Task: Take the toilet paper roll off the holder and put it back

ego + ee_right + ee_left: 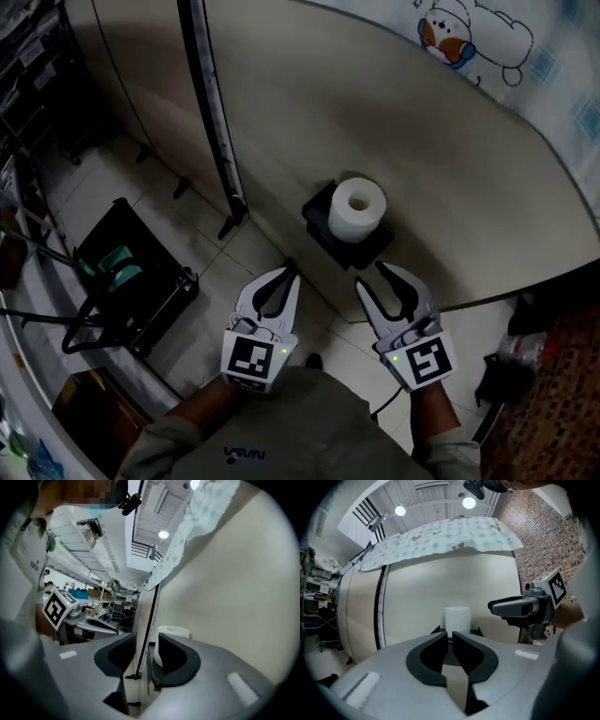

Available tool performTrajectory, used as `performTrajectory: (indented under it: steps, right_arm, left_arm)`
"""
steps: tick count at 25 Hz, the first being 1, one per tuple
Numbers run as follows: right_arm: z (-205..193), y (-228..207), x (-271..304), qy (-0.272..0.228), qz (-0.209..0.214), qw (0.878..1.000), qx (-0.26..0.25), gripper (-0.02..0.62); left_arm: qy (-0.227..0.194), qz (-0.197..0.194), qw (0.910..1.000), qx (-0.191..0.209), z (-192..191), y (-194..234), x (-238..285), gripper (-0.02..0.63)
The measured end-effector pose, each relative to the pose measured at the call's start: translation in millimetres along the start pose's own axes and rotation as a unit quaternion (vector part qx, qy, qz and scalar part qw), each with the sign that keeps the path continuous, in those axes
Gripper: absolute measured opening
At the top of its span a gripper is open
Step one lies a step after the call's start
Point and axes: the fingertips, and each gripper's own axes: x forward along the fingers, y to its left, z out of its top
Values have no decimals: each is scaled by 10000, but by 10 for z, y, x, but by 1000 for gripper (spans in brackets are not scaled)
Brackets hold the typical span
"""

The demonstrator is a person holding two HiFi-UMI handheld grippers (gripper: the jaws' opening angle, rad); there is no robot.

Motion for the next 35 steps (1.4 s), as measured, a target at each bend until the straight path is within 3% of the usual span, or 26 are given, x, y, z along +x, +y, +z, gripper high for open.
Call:
performTrajectory:
  steps: [4,7,13,16,21,30,33,35]
  right_arm:
    - [228,-52,293,619,100,9943,-866,176]
    - [267,-175,481,1250,74,9804,-1520,176]
    - [102,-327,873,2184,426,9561,-1907,215]
    - [-32,-382,929,2736,669,9335,-2219,227]
    - [-215,-428,873,3609,1248,8850,-2665,230]
    - [-385,-403,908,4335,2154,8133,-3228,221]
    - [-467,-386,940,4502,2282,7962,-3336,206]
    - [-477,-388,958,4505,2308,7935,-3380,201]
  left_arm:
    - [-127,-458,9988,126,127,202,243,55]
    - [-251,-801,9964,79,193,297,403,61]
    - [-74,-1161,9931,152,120,542,590,97]
    - [-138,-1138,9933,168,158,601,661,100]
    - [-143,-1081,9940,58,180,535,735,100]
    - [-109,-993,9950,-33,162,387,840,98]
    - [-102,-934,9956,-66,150,405,831,98]
    - [-107,-911,9957,-93,143,400,835,98]
